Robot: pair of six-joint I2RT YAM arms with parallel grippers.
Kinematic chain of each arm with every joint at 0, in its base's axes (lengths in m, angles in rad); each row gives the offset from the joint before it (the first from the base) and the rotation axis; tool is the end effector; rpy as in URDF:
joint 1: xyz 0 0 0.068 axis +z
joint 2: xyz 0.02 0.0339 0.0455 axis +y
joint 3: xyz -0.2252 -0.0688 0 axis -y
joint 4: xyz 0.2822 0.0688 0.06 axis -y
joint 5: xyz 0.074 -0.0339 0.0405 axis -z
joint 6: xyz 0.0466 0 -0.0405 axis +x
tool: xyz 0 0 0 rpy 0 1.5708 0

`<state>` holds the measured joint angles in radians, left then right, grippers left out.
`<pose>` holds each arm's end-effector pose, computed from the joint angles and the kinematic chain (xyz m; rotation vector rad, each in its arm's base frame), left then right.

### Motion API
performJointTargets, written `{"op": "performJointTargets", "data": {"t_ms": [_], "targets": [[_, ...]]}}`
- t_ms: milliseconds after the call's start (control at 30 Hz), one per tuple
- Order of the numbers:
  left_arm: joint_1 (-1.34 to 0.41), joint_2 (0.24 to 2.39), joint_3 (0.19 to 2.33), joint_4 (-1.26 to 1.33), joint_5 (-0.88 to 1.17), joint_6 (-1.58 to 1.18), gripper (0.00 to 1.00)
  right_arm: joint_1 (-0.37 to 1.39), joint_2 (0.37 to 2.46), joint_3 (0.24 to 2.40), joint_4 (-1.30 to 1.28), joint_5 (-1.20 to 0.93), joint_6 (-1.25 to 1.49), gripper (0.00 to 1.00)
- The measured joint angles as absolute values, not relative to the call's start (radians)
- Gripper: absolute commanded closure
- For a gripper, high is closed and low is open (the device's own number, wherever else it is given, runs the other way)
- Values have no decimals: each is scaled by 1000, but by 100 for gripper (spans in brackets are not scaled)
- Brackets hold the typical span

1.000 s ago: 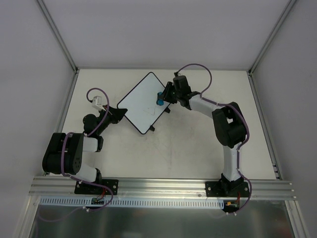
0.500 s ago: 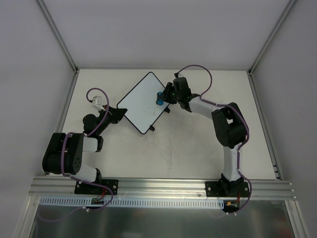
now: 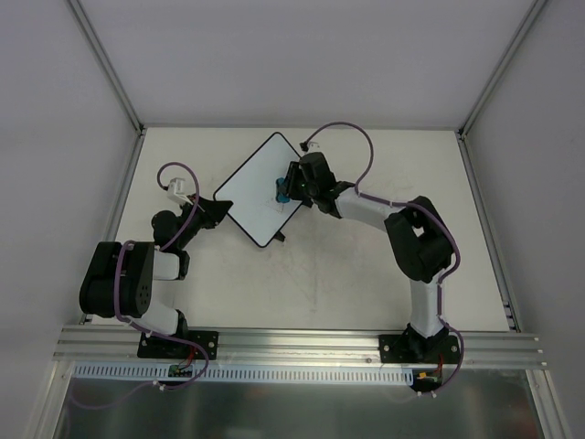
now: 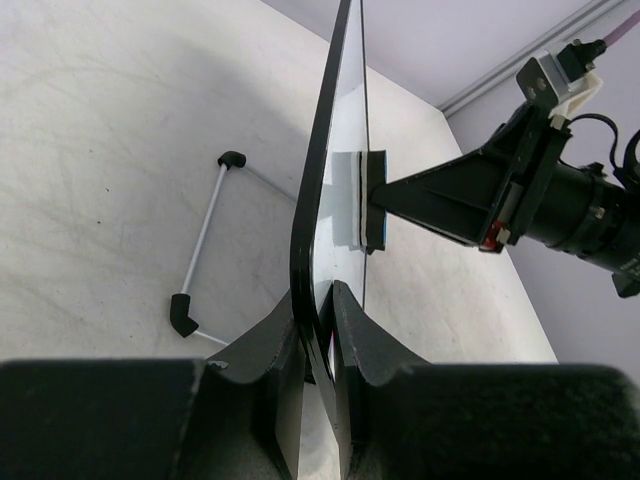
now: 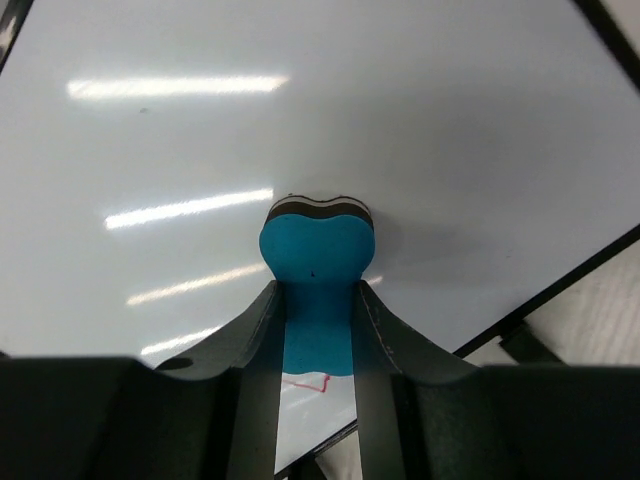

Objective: Erase the whiteboard

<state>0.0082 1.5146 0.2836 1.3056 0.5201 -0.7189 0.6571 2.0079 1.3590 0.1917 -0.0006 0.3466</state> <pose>0.2723 -0.0209 0.1008 -0.1334 1.5776 -0.9502 0.3837 0.2961 0.1416 -0.3230 2.0616 0.6254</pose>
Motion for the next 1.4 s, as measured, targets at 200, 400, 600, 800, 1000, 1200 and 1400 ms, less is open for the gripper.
{"op": "performJointTargets", "data": {"t_ms": [200, 400, 600, 800, 1000, 1200, 1400], "targets": [[9, 1518, 284, 1306, 520, -722, 100, 747, 1994, 1361, 189, 20, 311, 100], [14, 1519, 284, 1306, 523, -722, 100, 814, 1994, 1393, 160, 33, 281, 100], [15, 1519, 284, 1306, 522, -723, 100, 864, 1995, 1410, 149, 39, 275, 100], [15, 1519, 284, 1306, 522, -723, 100, 870, 1995, 1408, 150, 49, 286, 100], [15, 1519, 284, 1307, 523, -723, 100, 855, 1979, 1344, 231, 34, 344, 100], [15, 1519, 284, 1308, 522, -726, 100, 816, 1970, 1279, 311, -29, 440, 100], [15, 1519, 284, 1309, 523, -728, 100, 781, 1952, 1199, 373, -47, 519, 100]]}}
